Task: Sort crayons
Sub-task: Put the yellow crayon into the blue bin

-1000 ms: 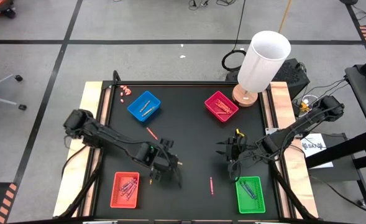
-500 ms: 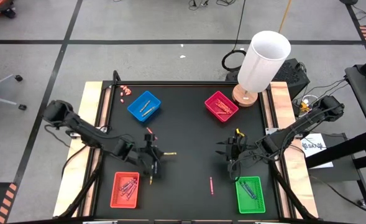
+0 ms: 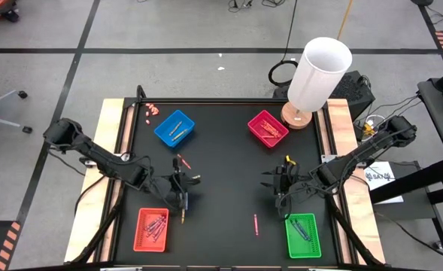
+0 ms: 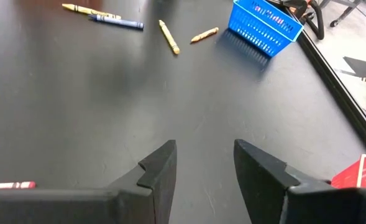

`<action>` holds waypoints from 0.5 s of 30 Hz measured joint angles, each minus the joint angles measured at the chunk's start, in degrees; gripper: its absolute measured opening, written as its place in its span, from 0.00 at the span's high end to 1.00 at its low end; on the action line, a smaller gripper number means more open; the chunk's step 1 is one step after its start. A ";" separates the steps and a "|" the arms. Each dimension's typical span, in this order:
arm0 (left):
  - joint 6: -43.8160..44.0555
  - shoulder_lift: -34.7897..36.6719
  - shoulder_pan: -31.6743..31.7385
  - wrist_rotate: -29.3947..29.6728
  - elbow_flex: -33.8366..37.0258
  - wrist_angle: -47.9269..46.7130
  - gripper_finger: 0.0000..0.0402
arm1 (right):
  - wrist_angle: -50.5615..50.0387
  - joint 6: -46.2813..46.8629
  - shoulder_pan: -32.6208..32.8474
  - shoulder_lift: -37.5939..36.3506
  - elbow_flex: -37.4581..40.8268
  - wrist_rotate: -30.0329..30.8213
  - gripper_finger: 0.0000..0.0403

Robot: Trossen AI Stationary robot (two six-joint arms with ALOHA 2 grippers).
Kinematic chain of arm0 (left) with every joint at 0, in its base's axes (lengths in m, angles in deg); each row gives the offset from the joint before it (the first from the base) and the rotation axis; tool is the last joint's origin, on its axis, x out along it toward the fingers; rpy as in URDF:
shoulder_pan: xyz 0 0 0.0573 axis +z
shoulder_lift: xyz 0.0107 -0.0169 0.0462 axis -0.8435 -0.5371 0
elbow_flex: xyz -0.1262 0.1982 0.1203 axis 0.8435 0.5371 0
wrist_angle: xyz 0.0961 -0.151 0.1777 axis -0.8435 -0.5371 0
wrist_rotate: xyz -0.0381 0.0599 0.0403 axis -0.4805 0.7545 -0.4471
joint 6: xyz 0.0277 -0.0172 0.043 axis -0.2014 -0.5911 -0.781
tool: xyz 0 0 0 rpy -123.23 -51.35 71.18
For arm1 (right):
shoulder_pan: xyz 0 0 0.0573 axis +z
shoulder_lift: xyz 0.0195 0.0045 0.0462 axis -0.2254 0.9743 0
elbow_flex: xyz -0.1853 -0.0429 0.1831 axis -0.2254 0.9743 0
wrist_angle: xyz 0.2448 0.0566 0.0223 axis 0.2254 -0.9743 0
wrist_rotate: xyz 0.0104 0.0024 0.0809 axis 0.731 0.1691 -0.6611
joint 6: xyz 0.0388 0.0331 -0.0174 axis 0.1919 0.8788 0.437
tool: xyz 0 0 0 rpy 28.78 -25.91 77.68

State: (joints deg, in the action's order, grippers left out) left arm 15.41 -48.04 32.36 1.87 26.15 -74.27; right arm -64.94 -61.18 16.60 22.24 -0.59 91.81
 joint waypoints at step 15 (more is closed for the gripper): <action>15.72 0.01 0.81 2.44 -0.67 -12.13 0.94 | 0.12 1.00 0.00 -0.01 0.00 0.00 0.64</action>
State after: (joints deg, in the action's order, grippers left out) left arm 31.13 -48.04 33.18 4.31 25.48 -86.40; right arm -64.83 -60.18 16.60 22.23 -0.59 91.81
